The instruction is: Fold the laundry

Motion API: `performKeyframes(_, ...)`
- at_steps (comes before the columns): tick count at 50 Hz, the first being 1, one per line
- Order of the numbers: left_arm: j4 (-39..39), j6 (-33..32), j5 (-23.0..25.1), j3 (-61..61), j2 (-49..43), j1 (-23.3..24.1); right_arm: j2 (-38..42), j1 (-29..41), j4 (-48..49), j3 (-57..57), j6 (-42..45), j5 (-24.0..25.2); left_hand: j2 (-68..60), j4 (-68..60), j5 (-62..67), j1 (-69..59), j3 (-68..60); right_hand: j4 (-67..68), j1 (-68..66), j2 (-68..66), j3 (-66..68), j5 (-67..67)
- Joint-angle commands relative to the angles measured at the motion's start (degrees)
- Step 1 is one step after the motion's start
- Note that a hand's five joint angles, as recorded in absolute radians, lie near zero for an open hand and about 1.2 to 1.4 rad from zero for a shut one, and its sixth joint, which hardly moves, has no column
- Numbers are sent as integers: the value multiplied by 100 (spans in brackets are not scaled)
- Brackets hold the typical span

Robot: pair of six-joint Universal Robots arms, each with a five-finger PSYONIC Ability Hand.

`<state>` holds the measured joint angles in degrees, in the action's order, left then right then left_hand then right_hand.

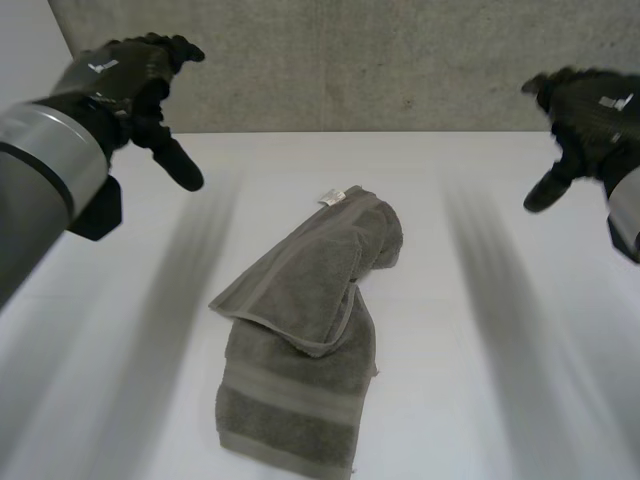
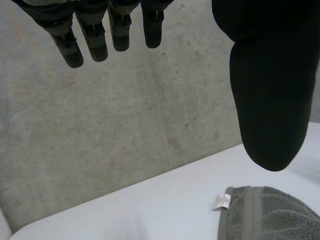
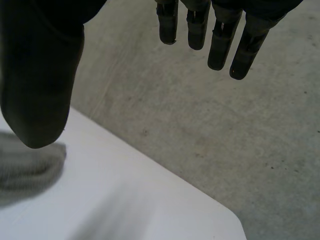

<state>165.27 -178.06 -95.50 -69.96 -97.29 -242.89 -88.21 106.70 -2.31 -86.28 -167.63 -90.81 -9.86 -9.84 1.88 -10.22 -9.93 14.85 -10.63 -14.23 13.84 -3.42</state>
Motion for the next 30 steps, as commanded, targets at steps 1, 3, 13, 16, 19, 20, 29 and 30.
performKeyframes(1,-654,-27,5,352,-9,-206,217,35,-982,1105,-684,-33,-52,-54,-149,-16,-45,-485,63,423,-384,342)
performKeyframes(3,-662,-36,5,343,-9,-223,313,44,-1017,1271,-710,-33,-52,-54,-149,-16,-45,-485,63,423,-384,342)
performKeyframes(13,-689,-36,5,282,-9,-232,340,167,-973,1289,-640,37,-35,-37,-166,1,-29,-485,63,423,-384,342)
performKeyframes(16,-689,-45,5,282,-18,-223,349,175,-964,1289,-605,64,-52,-54,-150,-16,-45,-485,63,423,-384,342)
performKeyframes(19,-689,-45,13,273,-18,-215,349,175,-964,1263,-552,55,-69,-71,-133,-33,-62,-485,63,423,-384,342)
performKeyframes(20,-689,-45,13,273,-18,-215,349,175,-956,1246,-491,55,-69,-71,-133,-33,-62,-485,63,423,-384,342)
performKeyframes(29,-628,-745,93,18,-517,-171,358,184,-912,1219,-411,46,-271,-273,69,-235,-264,-485,63,423,-384,342)
performKeyframes(30,-619,-1174,101,-26,-754,-171,358,176,-912,1210,-411,55,-271,-273,69,-235,-264,-485,63,423,-384,342)
